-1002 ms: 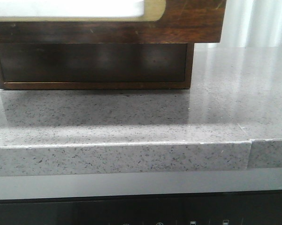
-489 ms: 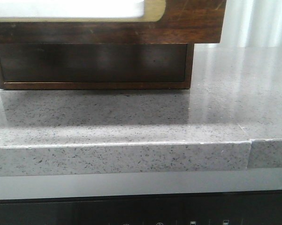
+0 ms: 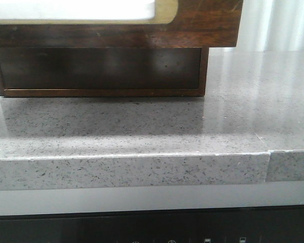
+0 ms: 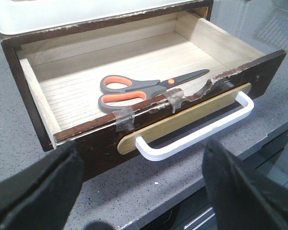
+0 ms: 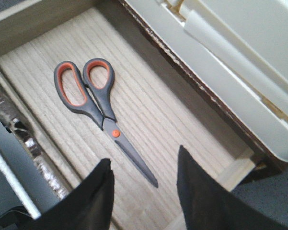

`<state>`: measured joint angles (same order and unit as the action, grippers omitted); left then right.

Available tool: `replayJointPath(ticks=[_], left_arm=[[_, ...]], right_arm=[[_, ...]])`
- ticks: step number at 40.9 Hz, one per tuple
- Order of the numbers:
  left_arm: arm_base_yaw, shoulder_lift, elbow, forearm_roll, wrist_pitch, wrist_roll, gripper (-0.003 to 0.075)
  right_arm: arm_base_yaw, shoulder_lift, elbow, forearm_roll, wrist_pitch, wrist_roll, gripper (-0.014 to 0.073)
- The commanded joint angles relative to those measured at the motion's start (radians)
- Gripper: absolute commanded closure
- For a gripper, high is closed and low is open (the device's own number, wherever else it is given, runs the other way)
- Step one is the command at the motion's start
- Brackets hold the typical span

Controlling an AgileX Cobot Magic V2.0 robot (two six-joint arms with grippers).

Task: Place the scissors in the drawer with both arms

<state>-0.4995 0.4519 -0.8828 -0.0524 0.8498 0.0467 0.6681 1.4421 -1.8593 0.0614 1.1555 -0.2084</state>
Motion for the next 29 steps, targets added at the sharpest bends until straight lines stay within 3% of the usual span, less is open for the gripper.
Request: replayJointPath(ticks=[1,16,29], left_arm=[[-0.007,0.007,-0.025,-0.003,-0.087,-0.009,0.0208],[-0.007,0.007,-0.025,-0.003,-0.087,-0.009,0.0208],[-0.007,0.007,-0.025,-0.003,-0.087,-0.009,0.0208]], right_arm=[[0.001,-0.126,0.064,-0.005,-0.079,0.021,0.0249],[0.001,-0.52,0.519,-0.005,-0.179,0.129,0.0249],[0.001,-0.82,0.751,-0.043,-0.195,0.208,0.0249]])
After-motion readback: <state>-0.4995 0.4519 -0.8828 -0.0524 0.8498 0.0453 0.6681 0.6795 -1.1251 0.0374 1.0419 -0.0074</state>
